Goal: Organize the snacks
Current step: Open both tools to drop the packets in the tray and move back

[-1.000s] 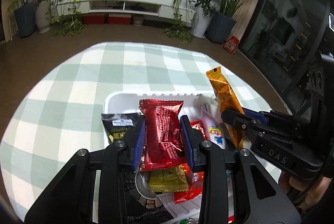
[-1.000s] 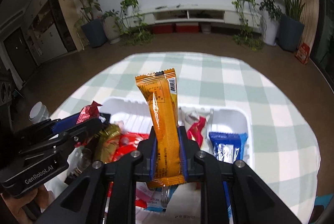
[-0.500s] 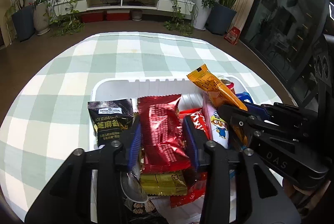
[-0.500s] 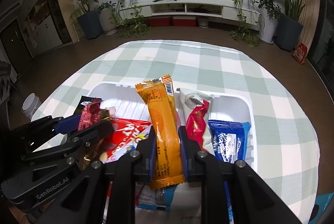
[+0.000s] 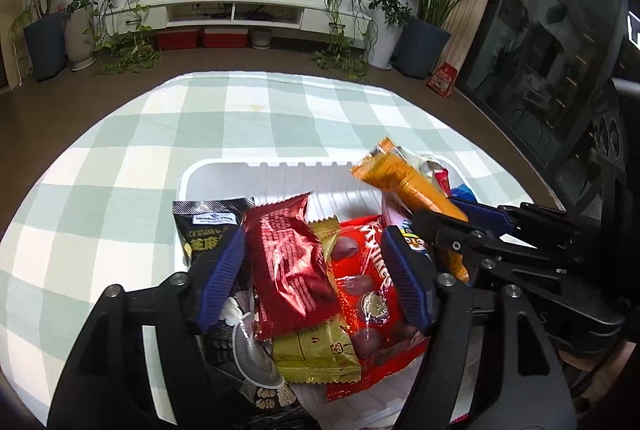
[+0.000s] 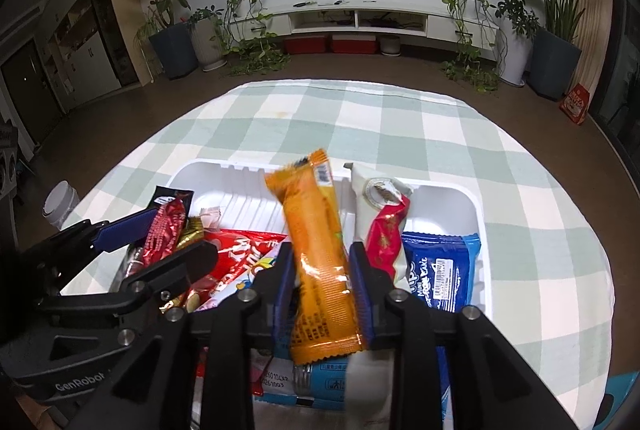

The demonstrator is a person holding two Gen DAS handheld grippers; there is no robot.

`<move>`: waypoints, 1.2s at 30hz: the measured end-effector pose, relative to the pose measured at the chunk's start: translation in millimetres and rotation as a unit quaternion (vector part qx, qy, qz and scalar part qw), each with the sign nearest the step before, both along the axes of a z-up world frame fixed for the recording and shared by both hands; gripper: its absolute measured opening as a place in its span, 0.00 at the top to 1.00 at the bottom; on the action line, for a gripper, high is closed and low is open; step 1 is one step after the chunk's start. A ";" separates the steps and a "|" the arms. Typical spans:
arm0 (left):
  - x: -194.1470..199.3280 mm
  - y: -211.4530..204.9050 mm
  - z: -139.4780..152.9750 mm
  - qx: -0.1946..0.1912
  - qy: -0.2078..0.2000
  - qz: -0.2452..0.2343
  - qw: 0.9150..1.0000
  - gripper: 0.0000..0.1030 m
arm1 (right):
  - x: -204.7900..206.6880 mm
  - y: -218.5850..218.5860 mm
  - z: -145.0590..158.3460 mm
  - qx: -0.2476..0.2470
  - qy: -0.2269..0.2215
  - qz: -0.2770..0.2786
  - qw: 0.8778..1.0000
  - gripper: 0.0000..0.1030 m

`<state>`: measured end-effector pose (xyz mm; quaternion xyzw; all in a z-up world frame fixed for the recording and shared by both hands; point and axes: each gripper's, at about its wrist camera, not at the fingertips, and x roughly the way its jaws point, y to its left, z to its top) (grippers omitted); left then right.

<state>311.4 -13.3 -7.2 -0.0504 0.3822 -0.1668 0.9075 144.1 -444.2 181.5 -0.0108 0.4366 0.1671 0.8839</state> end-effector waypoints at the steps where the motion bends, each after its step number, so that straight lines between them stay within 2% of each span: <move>1: -0.3 1.6 1.3 -0.002 -0.001 0.002 1.000 0.29 | -0.1 -0.9 1.1 0.003 0.001 0.000 1.000 0.65; 4: -0.7 6.2 3.4 -0.010 -0.003 0.008 1.000 0.28 | -1.3 -3.0 3.2 0.011 0.001 0.002 1.000 0.59; 12: -6.2 10.0 10.0 -0.023 -0.013 0.010 1.000 0.27 | -3.4 -8.5 12.0 0.033 -0.009 0.001 0.999 0.51; 14: -7.9 11.2 12.2 -0.027 -0.017 0.012 0.999 0.20 | -4.7 -13.2 18.1 0.044 -0.018 -0.006 0.999 0.50; 15: -9.1 11.1 13.4 -0.028 -0.019 0.013 0.999 0.18 | -4.7 -16.2 20.6 0.053 -0.021 -0.009 0.998 0.45; 16: -10.0 11.4 14.0 -0.030 -0.020 0.013 0.999 0.16 | -5.0 -19.1 22.9 0.063 -0.025 -0.012 0.998 0.35; 18: -11.6 11.2 14.2 -0.028 -0.020 0.016 0.999 0.16 | -4.6 -22.7 23.3 0.073 -0.025 -0.023 0.997 0.29; 21: -14.9 9.7 15.5 -0.024 -0.023 0.016 0.999 0.14 | -1.8 -23.9 18.9 0.076 -0.011 -0.024 0.997 0.28; 23: -17.7 9.2 17.3 -0.023 -0.027 0.017 0.999 0.06 | -3.4 -24.3 21.2 0.074 -0.018 -0.024 0.997 0.27; 25: -21.9 9.7 20.4 -0.021 -0.031 0.016 0.999 0.03 | -5.6 -26.2 25.3 0.074 -0.033 -0.027 0.996 0.18; 27: -26.4 11.4 23.8 -0.015 -0.035 0.018 0.999 0.03 | -8.9 -29.9 29.5 0.078 -0.048 -0.032 0.995 0.15; 36: -72.3 29.3 36.2 -0.004 -0.035 0.048 0.998 0.01 | -37.2 -54.1 43.0 0.070 -0.066 -0.042 0.994 0.15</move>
